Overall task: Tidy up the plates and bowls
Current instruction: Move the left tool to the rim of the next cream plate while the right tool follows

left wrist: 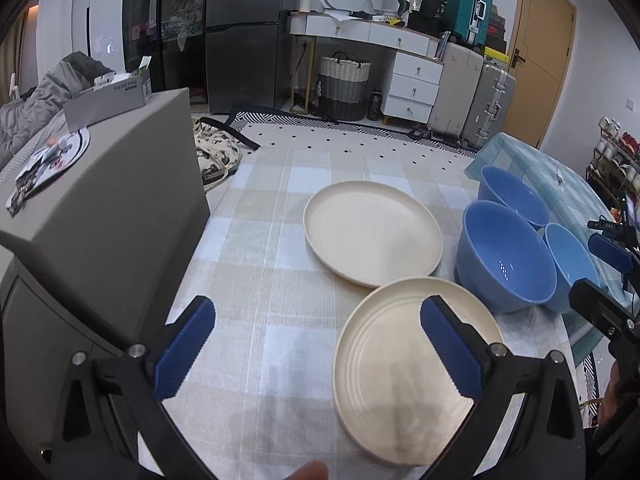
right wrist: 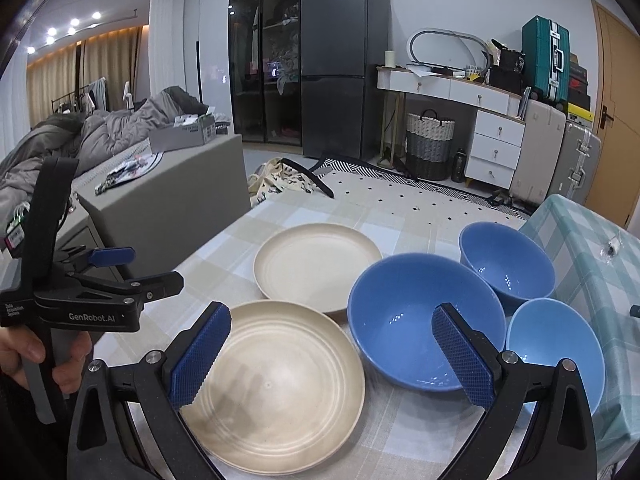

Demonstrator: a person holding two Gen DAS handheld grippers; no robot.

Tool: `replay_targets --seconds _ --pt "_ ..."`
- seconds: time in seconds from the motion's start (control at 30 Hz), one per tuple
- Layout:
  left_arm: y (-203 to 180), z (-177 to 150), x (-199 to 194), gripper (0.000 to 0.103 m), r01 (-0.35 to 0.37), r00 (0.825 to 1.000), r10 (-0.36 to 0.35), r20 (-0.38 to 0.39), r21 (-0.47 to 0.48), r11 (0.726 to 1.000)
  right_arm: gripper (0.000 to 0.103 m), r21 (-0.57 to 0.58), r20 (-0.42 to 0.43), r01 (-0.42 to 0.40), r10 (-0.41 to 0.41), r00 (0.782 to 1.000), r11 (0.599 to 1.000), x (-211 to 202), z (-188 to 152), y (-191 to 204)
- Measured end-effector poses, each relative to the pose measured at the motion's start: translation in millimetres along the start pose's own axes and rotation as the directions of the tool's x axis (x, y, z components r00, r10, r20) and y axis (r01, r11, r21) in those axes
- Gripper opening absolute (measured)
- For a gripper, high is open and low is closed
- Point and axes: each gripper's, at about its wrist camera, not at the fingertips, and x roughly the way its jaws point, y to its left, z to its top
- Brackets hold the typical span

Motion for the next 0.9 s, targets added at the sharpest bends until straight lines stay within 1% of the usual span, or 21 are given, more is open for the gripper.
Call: replay_targets --seconds 0.13,0.23,0.53,0.67,0.9 --pt "-1.8 15.1 1.9 0.103 -0.004 1.000 0.004 0.016 0.008 1.000 0.102 -0.011 0.011 0.008 -0.008 1.000 1.000 -1.2 16.2 -5.3" --pt "-1.1 24.5 6.2 0.103 -0.007 1.000 0.007 0.028 -0.002 1.000 0.102 -0.007 0.010 -0.002 0.002 1.000 1.000 2.1 30.1 -11.0" --pt "0.6 48.6 24.2 0.103 -0.013 1.000 0.013 0.024 -0.020 1.000 0.102 -0.006 0.022 -0.020 0.020 1.000 1.000 16.1 68.4 -21.2" --pt "0.9 63.6 33.7 0.103 -0.012 0.999 0.013 0.037 -0.023 1.000 0.102 -0.004 0.010 -0.033 0.033 0.999 0.999 25.5 80.8 -24.4" --pt "3.1 79.2 60.5 0.103 -0.014 1.000 0.014 0.002 -0.053 0.998 0.102 -0.003 -0.033 -0.032 0.032 0.999 0.999 51.6 98.4 -33.2"
